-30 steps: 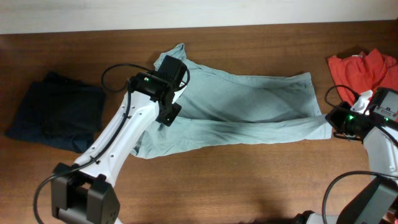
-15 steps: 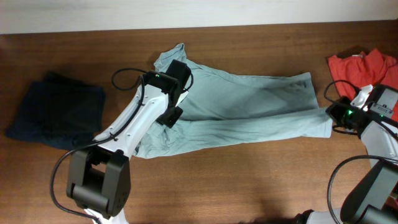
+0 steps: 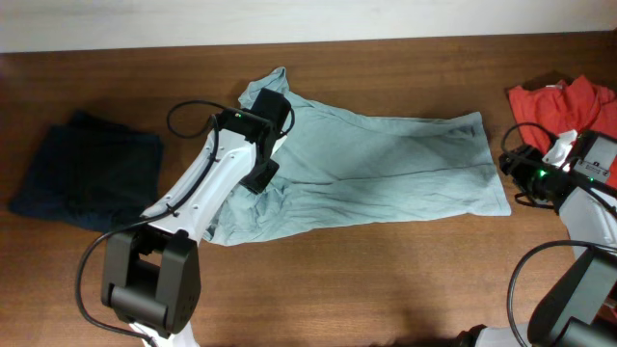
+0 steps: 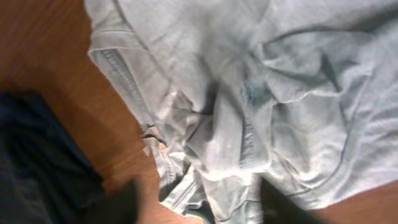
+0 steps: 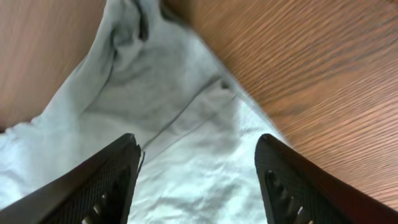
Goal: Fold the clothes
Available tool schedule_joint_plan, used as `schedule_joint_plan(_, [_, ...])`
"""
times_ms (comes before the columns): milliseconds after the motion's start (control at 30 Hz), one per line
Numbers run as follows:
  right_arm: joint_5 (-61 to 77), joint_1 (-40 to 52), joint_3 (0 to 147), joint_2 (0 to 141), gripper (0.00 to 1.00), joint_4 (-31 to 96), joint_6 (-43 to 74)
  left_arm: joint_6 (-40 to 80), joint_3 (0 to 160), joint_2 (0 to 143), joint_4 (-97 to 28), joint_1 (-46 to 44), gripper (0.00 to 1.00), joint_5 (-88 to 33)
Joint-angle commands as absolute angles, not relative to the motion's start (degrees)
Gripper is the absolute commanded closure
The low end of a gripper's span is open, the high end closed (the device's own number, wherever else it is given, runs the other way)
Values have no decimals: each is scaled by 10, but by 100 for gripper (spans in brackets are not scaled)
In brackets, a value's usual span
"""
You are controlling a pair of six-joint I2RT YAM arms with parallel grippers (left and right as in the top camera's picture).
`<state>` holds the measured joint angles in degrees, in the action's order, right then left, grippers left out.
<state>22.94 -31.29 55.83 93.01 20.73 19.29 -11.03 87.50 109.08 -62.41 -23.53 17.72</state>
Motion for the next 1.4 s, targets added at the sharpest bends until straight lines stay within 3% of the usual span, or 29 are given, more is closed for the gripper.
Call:
schedule_joint_plan(0, [288, -308, 566, 933, 37, 229, 192, -95, 887, 1095, -621, -230, 26, 224])
schedule_joint_plan(167, [305, -308, 566, 926, 36, 283, 173, -53, 920, 1095, -659, -226, 26, 236])
schedule_joint_plan(333, [326, -308, 566, 897, 35, 337, 133, -54, 921, 1097, -717, -206, 26, 85])
schedule_joint_plan(633, [326, -308, 566, 877, 33, 358, 133, -93, 784, 1097, -619, -202, 32, 30])
schedule_joint_plan(1033, [323, -308, 566, 877, 32, 358, 133, -93, 740, 1097, -498, -202, 69, 114])
schedule_joint_plan(1167, [324, -308, 566, 877, 33, 358, 133, -93, 750, 1097, -503, -202, 93, 147])
schedule_joint_plan(1300, [323, -308, 566, 877, 32, 358, 133, -93, 795, 1097, -538, -200, 95, 159])
schedule_joint_plan(1367, [323, -308, 566, 877, 33, 358, 133, -93, 815, 1097, -543, -200, 92, 163])
